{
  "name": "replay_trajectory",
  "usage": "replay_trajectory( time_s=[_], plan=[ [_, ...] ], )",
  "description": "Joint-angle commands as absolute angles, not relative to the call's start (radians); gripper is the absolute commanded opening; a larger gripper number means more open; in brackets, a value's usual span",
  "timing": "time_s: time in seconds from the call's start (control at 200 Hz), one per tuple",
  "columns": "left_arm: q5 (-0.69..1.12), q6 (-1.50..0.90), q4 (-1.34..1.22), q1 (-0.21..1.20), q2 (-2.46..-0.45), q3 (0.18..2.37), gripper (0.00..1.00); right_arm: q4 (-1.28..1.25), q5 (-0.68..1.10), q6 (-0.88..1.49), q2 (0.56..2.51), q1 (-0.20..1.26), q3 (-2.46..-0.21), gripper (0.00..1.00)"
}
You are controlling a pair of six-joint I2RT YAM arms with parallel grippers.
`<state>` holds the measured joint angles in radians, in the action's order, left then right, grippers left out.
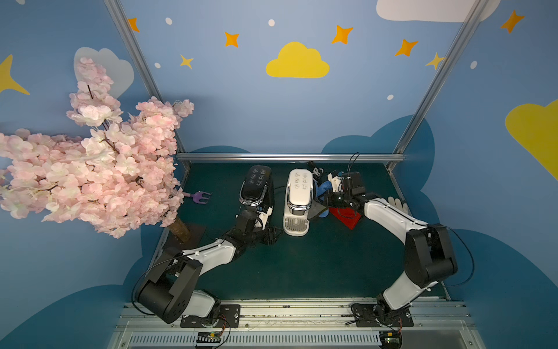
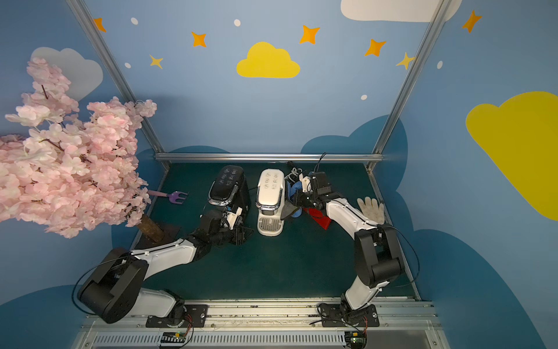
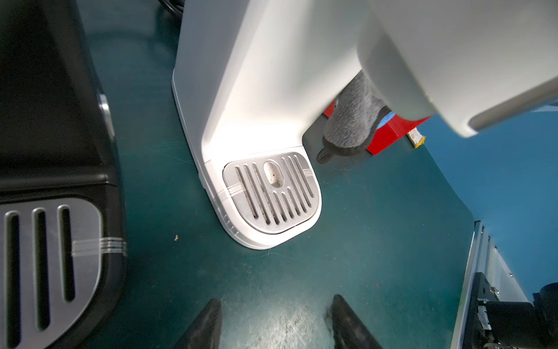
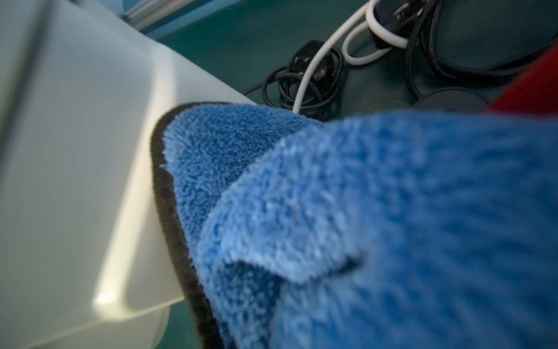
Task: Wipe the surface of a coffee machine
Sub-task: Wipe the dirt from the surface of the coffee machine, then adjust the coffee machine at the center of the board.
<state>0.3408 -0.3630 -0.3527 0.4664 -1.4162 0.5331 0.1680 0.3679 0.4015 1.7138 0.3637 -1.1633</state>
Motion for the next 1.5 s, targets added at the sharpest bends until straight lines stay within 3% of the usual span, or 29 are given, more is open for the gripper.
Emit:
replay_trajectory(
  time_s=[0.0, 0.41, 0.911, 1.131, 1.497],
  plan=[
    [0.346, -0.351, -0.356, 0.461, -1.411, 0.548, 0.58, 0.129, 0.413, 0.42, 1.766, 0.374, -1.166, 0.0],
    [0.358, -0.354, -0.364, 0.461, -1.432, 0.554, 0.58, 0.119, 0.426, 0.414, 1.728, 0.45, -1.014, 0.0],
    [0.331, -0.364, -0.371, 0.464, -1.446, 0.567, 0.58, 0.083, 0.495, 0.458, 1.507, 0.515, -0.847, 0.0],
    [0.285, -0.408, -0.412, 0.525, -1.516, 0.586, 0.57, 0.18, 0.5, 0.401, 1.405, 0.49, -0.835, 0.0],
    [0.212, -0.436, -0.423, 0.604, -1.749, 0.728, 0.57, 0.264, 0.347, 0.3, 1.257, 0.471, -0.73, 0.0]
  ],
)
